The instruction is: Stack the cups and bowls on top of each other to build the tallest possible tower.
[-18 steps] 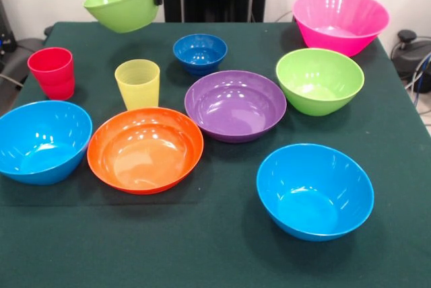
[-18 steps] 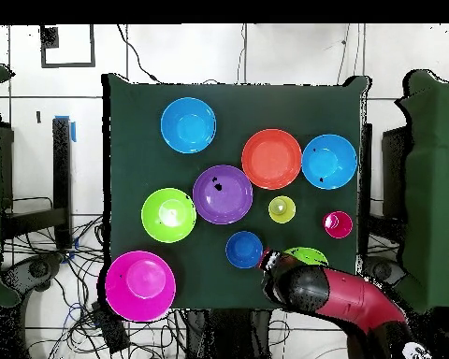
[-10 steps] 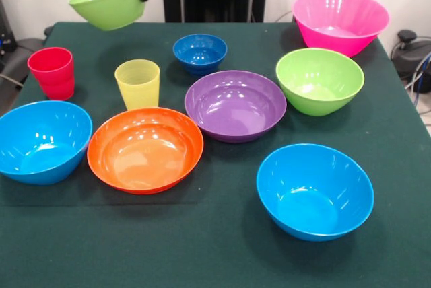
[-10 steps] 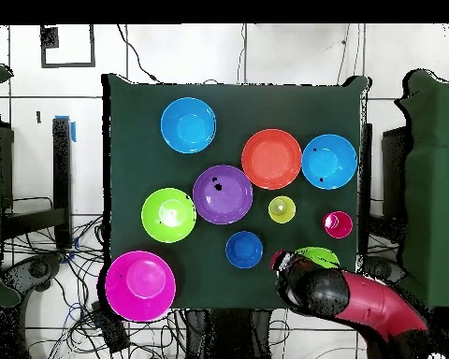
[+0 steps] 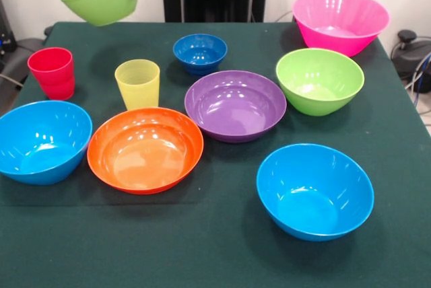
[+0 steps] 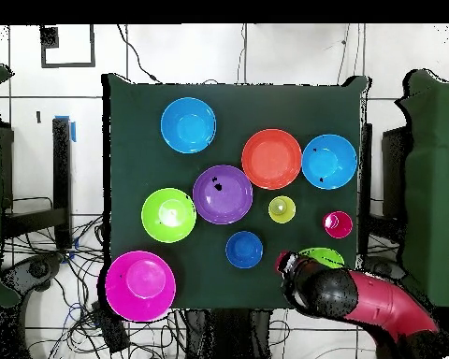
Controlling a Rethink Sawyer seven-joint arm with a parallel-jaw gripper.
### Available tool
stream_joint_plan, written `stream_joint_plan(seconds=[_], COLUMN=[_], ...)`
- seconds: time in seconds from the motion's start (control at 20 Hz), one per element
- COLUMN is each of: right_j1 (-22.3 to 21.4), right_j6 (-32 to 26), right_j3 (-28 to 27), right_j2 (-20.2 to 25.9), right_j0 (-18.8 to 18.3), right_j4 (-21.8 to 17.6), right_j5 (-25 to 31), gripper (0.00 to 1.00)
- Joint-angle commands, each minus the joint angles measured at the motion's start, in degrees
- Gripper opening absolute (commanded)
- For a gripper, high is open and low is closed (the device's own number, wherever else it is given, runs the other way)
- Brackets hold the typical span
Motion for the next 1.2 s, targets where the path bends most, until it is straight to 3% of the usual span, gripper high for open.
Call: stream_joint_plan(seconds=[0.05,0.6,1.2], right_j1=[1.14,5.1,4.89], right_j6=[-10.1,-5.9,-4.39], right_j3=[1.95,-3.66,-4.65], right_j2=[6.94,7.84,7.61], right_j0=[1.37,5.54,7.24], right_j4=[-3.85,-1.83,-0.67], right_j5=[4.9,7.89,9.07], gripper=[0.0,0.0,0.0])
